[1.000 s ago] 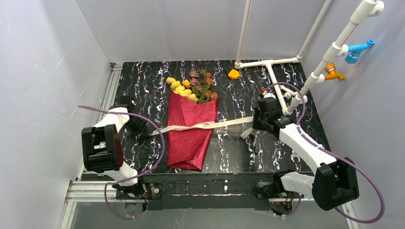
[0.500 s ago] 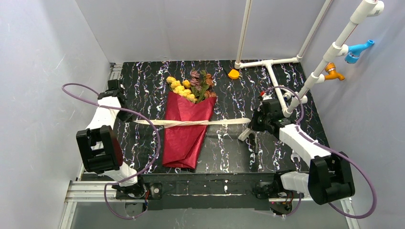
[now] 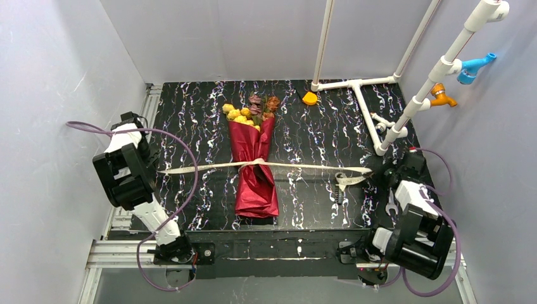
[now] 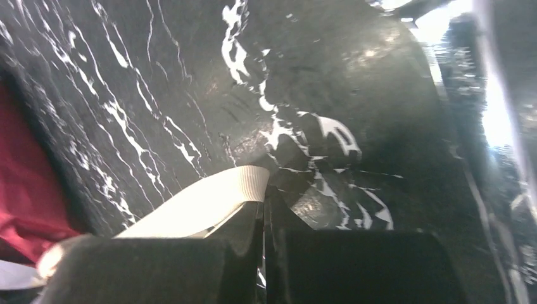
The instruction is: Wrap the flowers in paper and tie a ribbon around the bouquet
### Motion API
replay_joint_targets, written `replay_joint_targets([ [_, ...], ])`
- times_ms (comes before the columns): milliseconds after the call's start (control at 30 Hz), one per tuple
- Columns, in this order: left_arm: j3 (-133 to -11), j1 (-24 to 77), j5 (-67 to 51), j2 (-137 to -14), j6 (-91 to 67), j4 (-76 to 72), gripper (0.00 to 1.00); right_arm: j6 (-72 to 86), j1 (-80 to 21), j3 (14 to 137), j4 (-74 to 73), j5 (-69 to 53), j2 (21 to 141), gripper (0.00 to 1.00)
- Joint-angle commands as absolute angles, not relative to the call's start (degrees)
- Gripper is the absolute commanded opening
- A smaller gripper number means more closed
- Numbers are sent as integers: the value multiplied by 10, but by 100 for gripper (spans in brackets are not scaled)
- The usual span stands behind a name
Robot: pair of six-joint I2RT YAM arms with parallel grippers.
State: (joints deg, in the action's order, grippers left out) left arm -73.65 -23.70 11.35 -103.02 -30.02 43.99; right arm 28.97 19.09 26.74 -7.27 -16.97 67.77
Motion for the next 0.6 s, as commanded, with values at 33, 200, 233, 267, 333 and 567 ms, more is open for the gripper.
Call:
replay_joint_targets([
  [33,-752,-282,159,-1047,-308,469,0,360,292,229,-6,-217,637,1],
  [200,-736,-299,176,-1040,-331,471,0,372,324,228,-5,-205,629,1],
  [233,-733,-304,173,-1038,-333,470,0,375,330,228,-7,-199,627,1],
  [267,-733,-308,174,-1036,-337,472,0,378,339,226,-10,-196,624,1],
  [333,-731,-315,179,-1032,-347,475,0,394,360,218,-15,-189,614,1],
  [567,-704,-320,114,-1021,-349,450,0,427,383,198,48,-229,606,1],
])
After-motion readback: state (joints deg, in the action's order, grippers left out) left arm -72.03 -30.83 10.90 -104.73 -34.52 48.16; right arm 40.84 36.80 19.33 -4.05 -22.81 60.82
